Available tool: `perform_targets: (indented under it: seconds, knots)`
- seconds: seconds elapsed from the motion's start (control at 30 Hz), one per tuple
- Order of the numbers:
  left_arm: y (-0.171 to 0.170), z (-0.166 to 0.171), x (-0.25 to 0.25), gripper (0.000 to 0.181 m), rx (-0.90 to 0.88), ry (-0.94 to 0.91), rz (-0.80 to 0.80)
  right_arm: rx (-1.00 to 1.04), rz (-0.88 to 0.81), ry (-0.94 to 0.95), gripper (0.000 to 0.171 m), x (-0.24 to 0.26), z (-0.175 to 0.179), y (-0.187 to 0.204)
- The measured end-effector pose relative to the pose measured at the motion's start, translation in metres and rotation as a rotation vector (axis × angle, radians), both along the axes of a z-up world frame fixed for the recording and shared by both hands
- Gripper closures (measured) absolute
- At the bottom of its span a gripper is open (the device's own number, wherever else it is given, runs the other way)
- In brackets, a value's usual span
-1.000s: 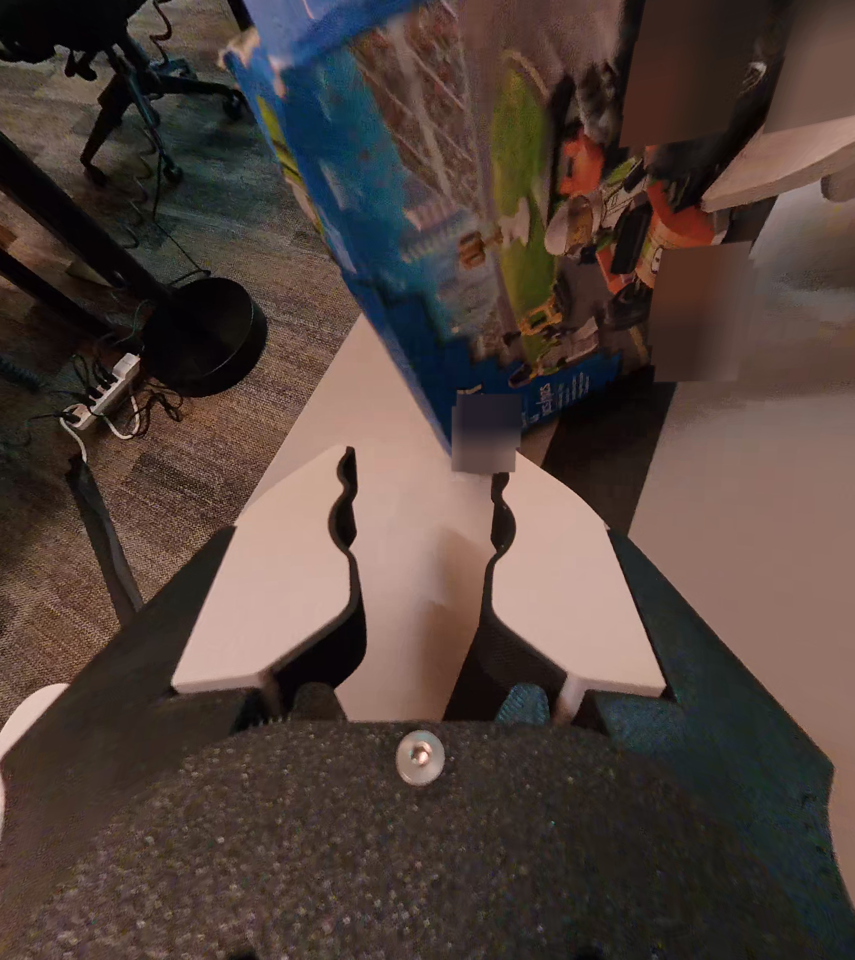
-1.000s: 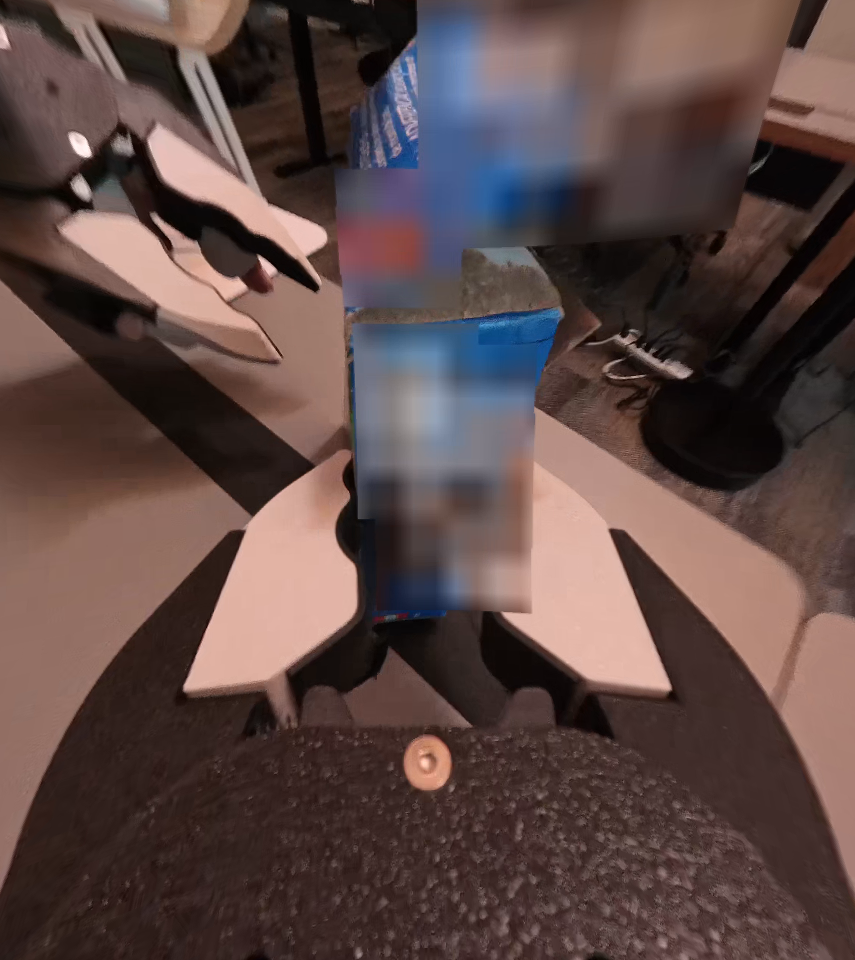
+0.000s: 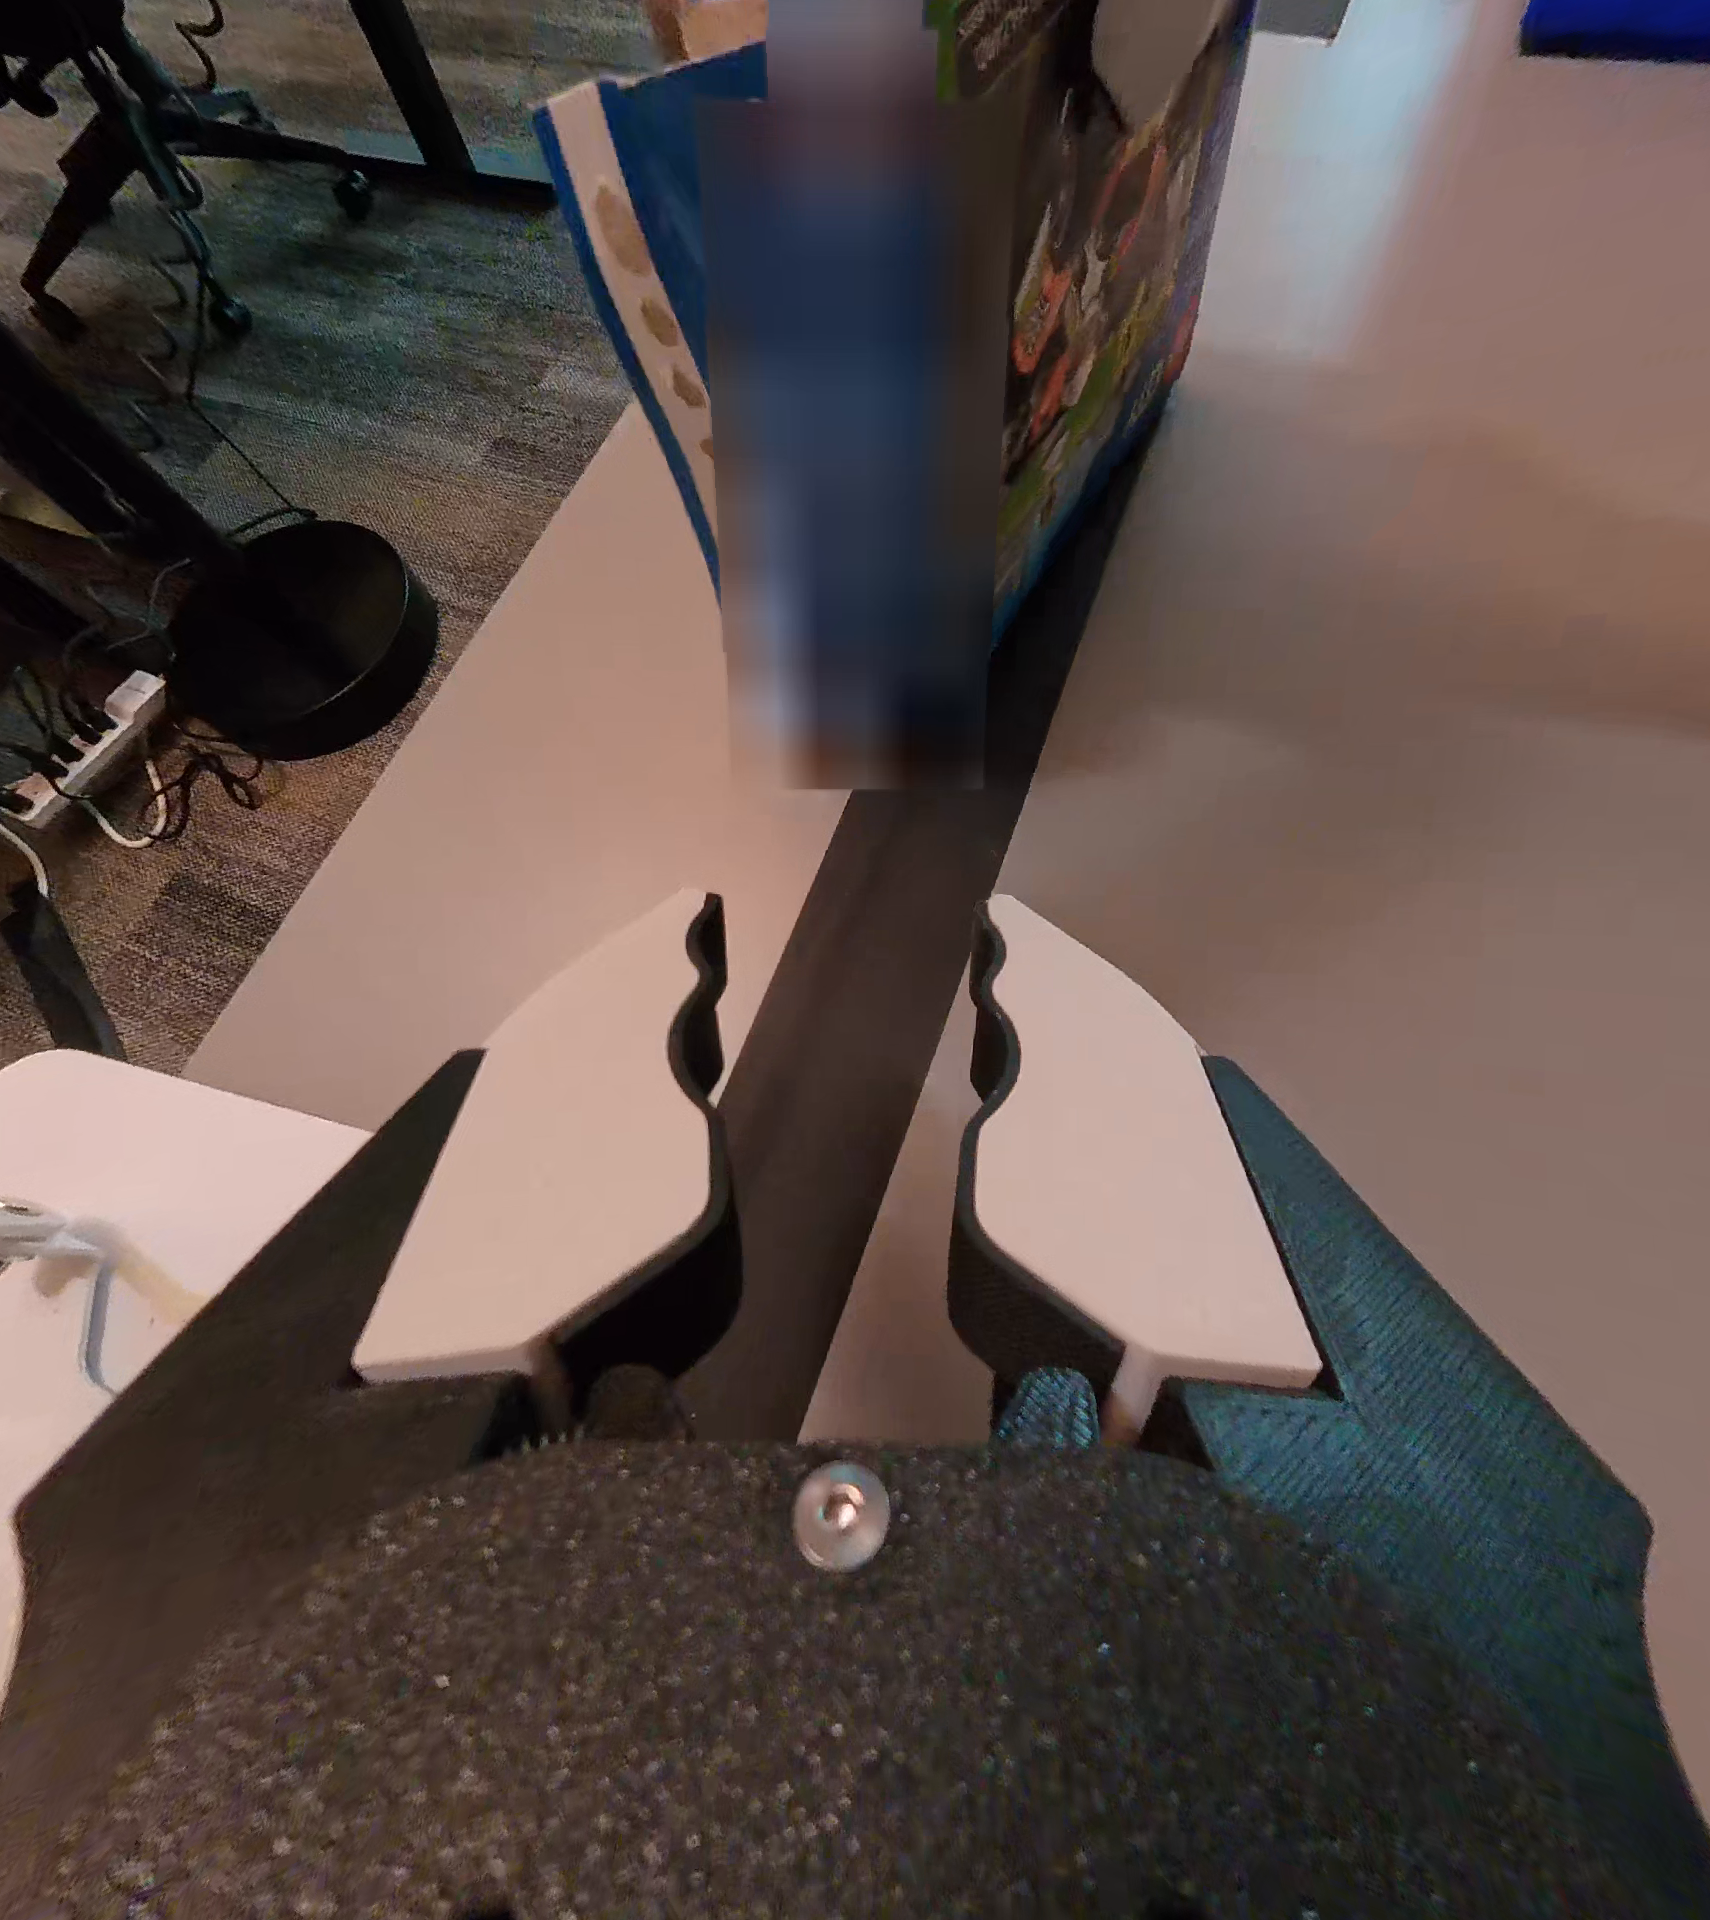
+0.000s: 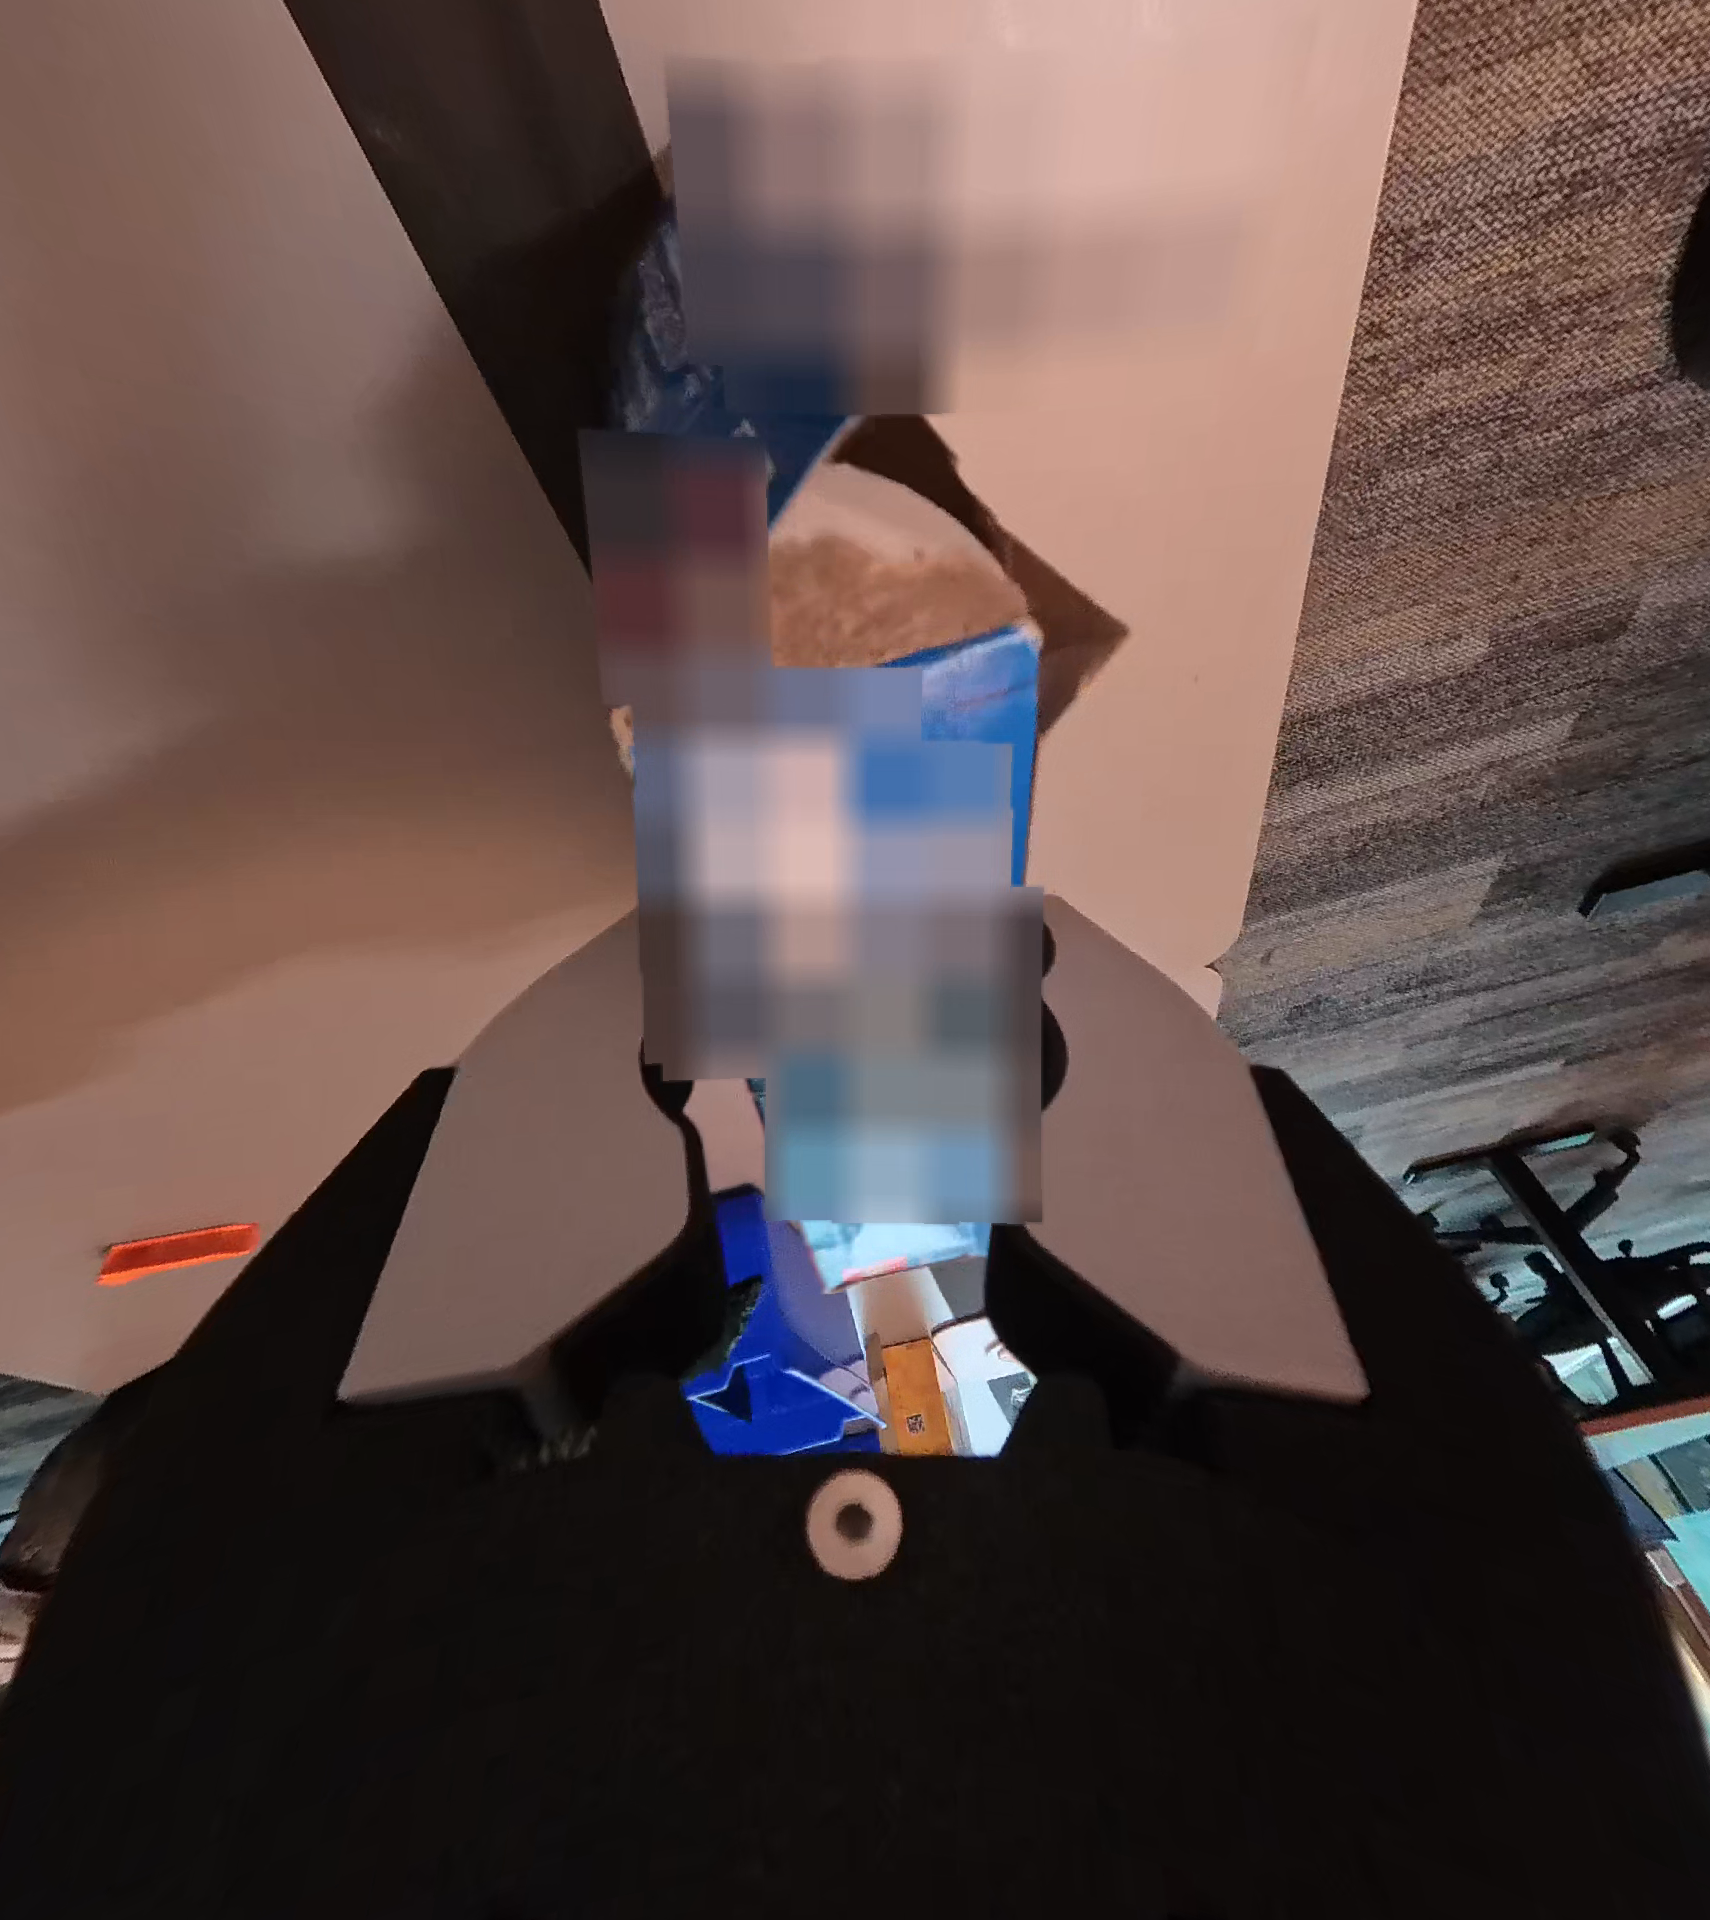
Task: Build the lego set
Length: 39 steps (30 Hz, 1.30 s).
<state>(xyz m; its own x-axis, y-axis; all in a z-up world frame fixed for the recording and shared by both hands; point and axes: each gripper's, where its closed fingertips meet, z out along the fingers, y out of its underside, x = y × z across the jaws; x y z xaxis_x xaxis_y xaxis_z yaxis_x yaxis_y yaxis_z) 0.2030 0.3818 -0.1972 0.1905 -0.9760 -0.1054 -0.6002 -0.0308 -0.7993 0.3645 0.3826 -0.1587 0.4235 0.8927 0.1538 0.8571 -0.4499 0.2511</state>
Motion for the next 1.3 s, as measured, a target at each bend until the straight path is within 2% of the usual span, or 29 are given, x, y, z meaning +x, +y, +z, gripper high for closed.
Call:
perform_targets:
  seconds: [0.27,0.5,0.63,0.8,0.9,1.0,1.13,1.2,1.3]
  knots:
    - [-0.005,-0.005,0.007,0.136,0.002,0.001,-0.011,0.040,-0.014,0.036,0.100,-0.003,0.002,0.003]
    - [-0.008,-0.009,0.005,0.136,0.004,0.010,-0.017,0.090,-0.035,0.042,0.081,0.000,0.008,0.009]
    - [-0.008,-0.010,0.000,0.136,0.006,0.009,-0.016,0.128,-0.042,0.055,0.080,0.000,0.018,0.012]
    - [-0.007,0.013,-0.017,0.144,0.039,-0.081,0.030,0.369,-0.016,0.365,0.087,-0.050,0.075,0.017]
    - [-0.003,0.041,-0.038,0.149,0.085,-0.179,0.098,0.579,-0.011,0.581,0.092,-0.085,0.114,0.013]
    - [0.004,0.070,-0.069,0.149,0.101,-0.292,0.208,0.732,-0.074,0.823,0.092,-0.117,0.138,0.002]
    - [0.025,0.104,-0.132,0.147,0.141,-0.416,0.414,0.865,-0.279,1.128,0.089,-0.144,0.144,0.000]
    - [0.044,0.112,-0.172,0.145,0.129,-0.465,0.545,0.873,-0.383,1.229,0.084,-0.157,0.133,0.005]
    - [0.074,0.114,-0.230,0.140,0.011,-0.576,0.714,0.893,-0.497,1.364,0.080,-0.181,0.110,0.023]
